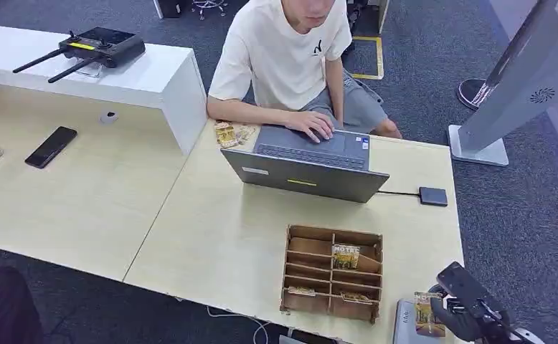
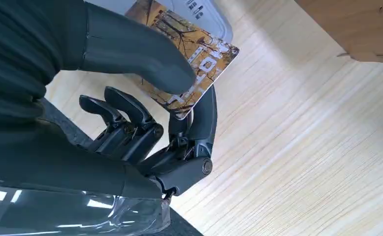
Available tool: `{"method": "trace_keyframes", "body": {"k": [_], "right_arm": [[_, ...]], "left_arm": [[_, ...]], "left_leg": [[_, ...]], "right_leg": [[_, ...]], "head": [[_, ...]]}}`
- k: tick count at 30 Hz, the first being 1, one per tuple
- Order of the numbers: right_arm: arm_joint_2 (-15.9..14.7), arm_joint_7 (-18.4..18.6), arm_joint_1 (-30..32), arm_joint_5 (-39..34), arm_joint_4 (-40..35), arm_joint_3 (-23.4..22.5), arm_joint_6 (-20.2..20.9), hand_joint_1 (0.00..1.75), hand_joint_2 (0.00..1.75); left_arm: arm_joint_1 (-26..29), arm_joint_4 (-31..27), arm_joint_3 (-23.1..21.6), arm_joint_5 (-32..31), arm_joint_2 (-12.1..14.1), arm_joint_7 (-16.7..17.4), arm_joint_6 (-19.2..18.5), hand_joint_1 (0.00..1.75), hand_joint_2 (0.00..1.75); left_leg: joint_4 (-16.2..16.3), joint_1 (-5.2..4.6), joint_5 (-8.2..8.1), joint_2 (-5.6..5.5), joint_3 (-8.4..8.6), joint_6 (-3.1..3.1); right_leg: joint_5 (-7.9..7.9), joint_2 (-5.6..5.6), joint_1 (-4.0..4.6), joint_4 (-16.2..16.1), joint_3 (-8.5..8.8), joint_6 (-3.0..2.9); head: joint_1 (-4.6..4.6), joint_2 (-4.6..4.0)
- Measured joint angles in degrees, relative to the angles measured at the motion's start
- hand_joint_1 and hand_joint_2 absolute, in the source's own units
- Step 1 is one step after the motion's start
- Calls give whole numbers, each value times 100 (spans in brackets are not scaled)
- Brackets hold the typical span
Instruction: Pass the card to the sensor for recognition and then transmit it.
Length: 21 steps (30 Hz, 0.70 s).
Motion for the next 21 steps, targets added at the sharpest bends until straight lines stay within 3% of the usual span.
{"method": "trace_keyframes", "body": {"k": [21], "right_arm": [[219,-22,-45,160,181,92,-77,175,175]], "left_arm": [[-6,0,4,-57,0,9,7,0,0]], "left_leg": [[0,0,0,0,0,0]], "right_leg": [[0,0,0,0,0,0]], "head": [[0,0]]}}
